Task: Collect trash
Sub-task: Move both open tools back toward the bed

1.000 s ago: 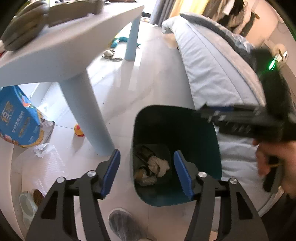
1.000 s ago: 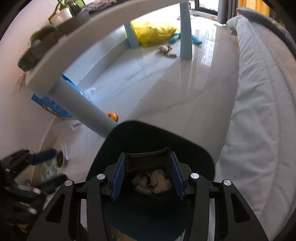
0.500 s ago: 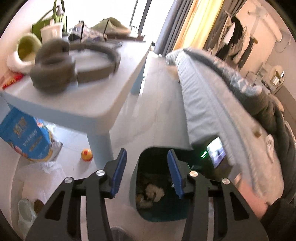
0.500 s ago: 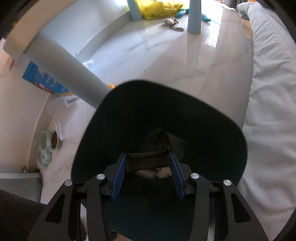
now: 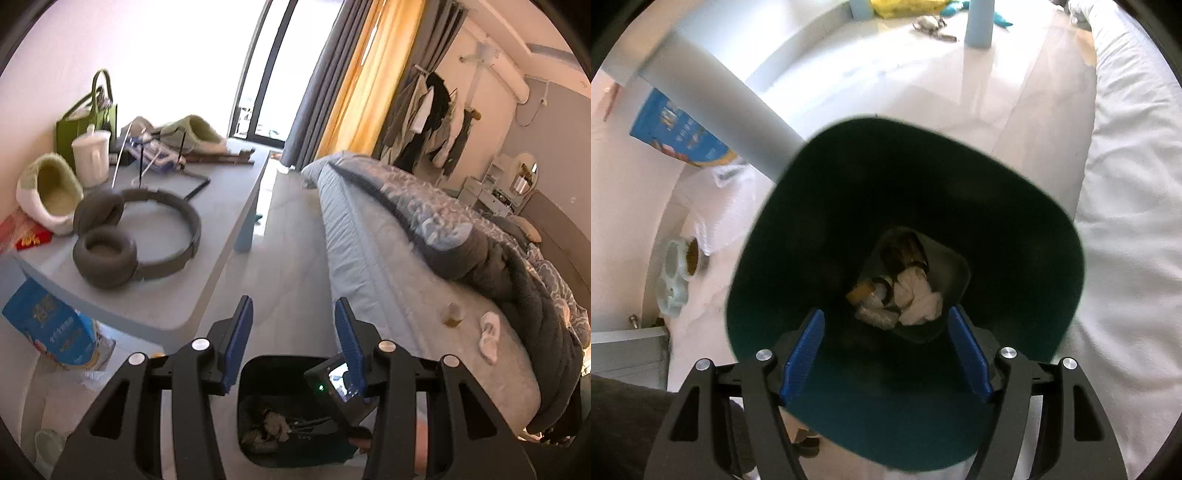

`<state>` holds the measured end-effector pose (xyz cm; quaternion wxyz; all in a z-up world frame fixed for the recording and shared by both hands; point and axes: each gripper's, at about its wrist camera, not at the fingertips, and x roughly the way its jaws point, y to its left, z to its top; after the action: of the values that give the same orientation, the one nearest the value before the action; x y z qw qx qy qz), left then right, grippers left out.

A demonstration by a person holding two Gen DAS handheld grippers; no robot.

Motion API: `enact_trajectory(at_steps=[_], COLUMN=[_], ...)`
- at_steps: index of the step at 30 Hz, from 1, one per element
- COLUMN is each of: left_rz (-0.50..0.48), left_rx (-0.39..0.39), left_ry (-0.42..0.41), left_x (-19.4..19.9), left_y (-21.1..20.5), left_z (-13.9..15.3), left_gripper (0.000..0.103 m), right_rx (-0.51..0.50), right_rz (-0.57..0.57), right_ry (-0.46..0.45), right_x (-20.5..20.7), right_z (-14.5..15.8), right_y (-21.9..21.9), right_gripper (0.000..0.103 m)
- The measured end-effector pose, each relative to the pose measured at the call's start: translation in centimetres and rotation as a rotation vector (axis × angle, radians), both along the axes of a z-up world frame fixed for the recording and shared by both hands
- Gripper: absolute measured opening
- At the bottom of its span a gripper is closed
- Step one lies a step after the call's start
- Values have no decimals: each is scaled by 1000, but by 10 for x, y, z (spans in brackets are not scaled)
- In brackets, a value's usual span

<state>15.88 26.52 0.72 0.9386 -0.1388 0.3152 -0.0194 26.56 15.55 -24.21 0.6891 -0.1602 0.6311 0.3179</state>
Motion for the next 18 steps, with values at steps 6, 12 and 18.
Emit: enact_trajectory(at_steps=[6,12,18], left_rz=[-3,-24,-60], left_rx=[49,62,47], left_ry=[-56,-97,-118], left_x=[-2,1,11], left_y=[-21,-43,-68], left_z=[22,34,37], left_gripper=[61,68,75], right_rx=[108,198,231], right_rz=[6,5,-2], right_ry=[-81,-198,-314], right_x=[3,3,3], right_z=[44,91,128], right_y=[-16,-40,-74], right_gripper=[71,71,72])
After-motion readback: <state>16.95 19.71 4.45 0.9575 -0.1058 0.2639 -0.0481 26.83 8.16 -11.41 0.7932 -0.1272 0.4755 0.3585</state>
